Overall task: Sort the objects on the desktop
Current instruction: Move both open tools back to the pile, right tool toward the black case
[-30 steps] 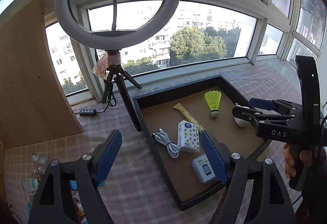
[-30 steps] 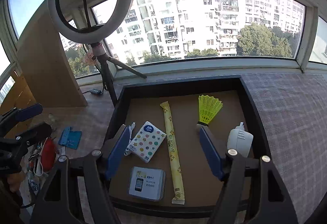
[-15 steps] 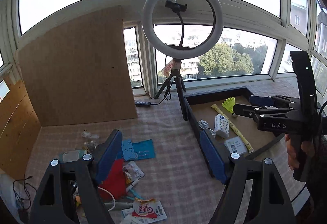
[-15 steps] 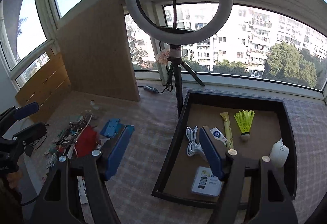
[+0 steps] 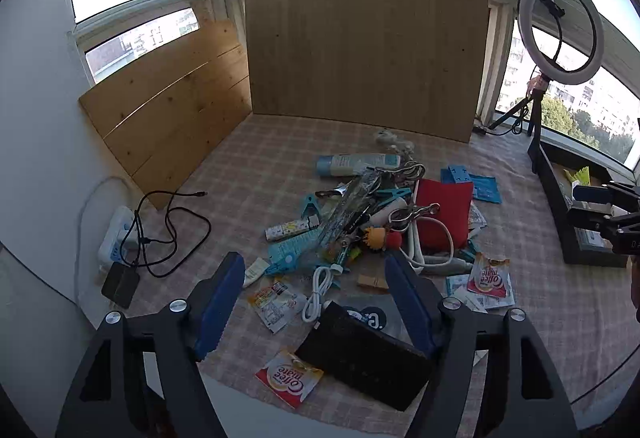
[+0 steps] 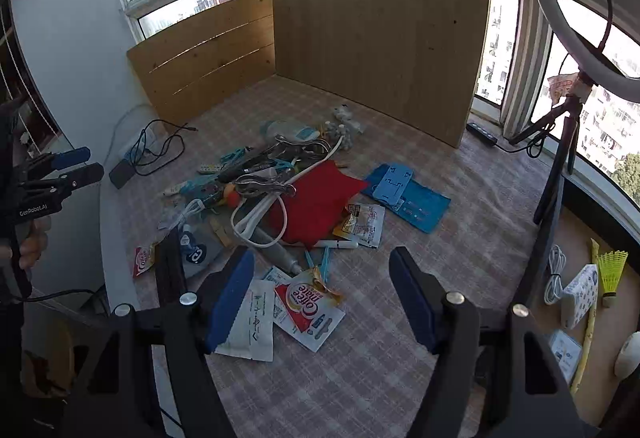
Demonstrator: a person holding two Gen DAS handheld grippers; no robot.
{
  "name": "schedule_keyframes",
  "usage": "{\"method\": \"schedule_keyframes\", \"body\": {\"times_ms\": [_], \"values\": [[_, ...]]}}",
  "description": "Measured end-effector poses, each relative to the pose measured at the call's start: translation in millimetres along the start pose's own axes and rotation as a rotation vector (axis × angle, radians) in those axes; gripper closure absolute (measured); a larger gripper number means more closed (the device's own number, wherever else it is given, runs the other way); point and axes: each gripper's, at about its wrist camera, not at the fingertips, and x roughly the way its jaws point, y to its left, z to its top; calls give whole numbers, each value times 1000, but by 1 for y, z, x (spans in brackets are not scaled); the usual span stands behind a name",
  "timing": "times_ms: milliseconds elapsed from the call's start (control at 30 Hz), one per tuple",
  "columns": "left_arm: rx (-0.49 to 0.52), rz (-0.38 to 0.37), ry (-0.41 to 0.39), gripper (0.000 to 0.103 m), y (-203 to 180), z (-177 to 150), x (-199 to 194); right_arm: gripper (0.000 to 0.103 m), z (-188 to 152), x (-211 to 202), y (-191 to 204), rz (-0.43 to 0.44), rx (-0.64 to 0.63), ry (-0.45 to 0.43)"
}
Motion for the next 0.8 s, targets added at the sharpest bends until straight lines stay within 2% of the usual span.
{"method": "schedule_keyframes", "body": {"times_ms": [167, 367, 433, 633, 800], "values": [[-77, 4, 111, 34, 25, -57, 15, 34, -14, 51, 46, 126, -64, 114], [-1, 19, 183, 34, 20, -101, 44, 34, -28, 98, 88, 212, -112, 220], [38, -21, 205, 34, 22, -108, 54, 34, -30, 110, 100, 229, -135, 252], [160, -125, 193, 34, 37, -112, 75, 34, -31, 142, 129, 253, -216, 331], [234, -188, 231, 34, 46, -109, 95, 34, -28, 165, 138, 286, -215, 397]]}}
